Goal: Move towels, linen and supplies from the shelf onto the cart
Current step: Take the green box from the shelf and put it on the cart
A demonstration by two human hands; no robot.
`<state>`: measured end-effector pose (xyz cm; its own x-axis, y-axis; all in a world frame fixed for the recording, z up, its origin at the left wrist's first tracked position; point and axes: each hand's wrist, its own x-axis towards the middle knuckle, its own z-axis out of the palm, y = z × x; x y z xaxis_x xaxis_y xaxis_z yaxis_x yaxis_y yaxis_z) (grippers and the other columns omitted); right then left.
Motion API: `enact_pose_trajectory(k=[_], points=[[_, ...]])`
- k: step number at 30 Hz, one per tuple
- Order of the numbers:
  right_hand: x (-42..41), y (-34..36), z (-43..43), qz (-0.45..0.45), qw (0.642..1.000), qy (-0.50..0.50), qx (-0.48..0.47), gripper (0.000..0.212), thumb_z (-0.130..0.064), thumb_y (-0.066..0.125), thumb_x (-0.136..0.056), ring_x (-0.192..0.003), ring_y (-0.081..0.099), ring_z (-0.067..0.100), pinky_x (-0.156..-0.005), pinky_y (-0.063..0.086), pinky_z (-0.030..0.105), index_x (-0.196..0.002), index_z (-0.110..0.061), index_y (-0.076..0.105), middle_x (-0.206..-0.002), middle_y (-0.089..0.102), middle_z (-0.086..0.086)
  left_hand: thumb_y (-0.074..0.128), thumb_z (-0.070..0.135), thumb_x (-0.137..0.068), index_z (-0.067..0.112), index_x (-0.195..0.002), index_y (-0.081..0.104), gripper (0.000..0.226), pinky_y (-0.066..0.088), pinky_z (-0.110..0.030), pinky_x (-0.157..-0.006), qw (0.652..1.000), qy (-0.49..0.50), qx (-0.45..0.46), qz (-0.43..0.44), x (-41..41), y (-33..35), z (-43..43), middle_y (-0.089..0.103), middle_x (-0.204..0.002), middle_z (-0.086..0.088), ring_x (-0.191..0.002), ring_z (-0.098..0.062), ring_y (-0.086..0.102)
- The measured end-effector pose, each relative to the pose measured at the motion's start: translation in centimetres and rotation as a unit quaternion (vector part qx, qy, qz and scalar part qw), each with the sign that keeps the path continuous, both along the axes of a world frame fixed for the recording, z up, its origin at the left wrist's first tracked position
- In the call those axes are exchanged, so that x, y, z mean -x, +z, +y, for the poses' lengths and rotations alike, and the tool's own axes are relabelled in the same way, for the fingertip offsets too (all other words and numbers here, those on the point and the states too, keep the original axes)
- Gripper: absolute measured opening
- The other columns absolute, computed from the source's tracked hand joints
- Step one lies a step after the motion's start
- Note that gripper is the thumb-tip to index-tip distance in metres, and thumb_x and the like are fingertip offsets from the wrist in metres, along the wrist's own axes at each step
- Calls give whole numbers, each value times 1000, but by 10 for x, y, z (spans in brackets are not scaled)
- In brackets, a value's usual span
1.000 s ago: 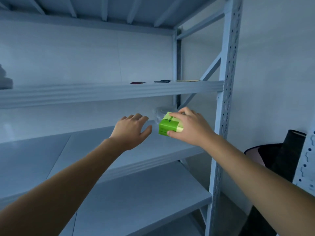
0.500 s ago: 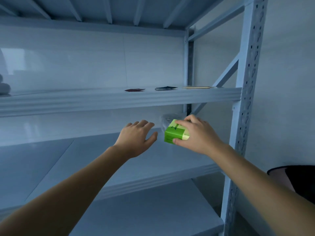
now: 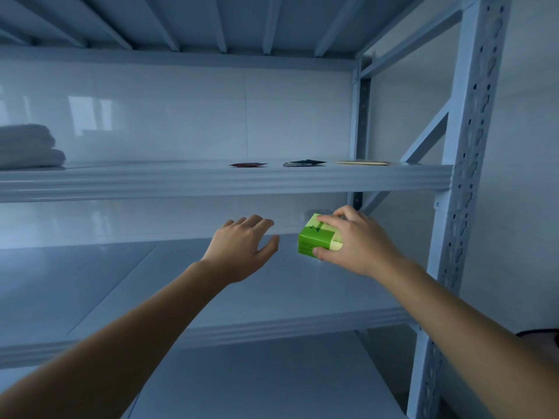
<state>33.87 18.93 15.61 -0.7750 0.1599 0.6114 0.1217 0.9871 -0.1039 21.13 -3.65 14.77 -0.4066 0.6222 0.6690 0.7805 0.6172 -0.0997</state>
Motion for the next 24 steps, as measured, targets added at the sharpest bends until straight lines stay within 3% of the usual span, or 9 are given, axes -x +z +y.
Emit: enact_pose_trajectory(k=[13, 24], points=[[1, 11, 2, 13, 1000, -12, 8, 74, -67, 69, -71, -113, 53, 19, -98, 41, 37, -136, -38, 52, -120, 47, -8, 23, 59, -93, 21, -128, 59, 63, 48, -37, -87, 1000, -16, 6, 4, 17, 9, 4, 65, -123, 2, -104, -24, 63], [-53, 29, 76, -7, 994, -113, -2, 72, -67, 67, -74, -114, 51, 20, -96, 39, 38, -138, -39, 50, -119, 46, -6, 26, 56, -91, 20, -124, 61, 60, 48, -39, -86, 990, -122, 17, 71, -9, 58, 115, 66, -118, -2, -103, -29, 63]])
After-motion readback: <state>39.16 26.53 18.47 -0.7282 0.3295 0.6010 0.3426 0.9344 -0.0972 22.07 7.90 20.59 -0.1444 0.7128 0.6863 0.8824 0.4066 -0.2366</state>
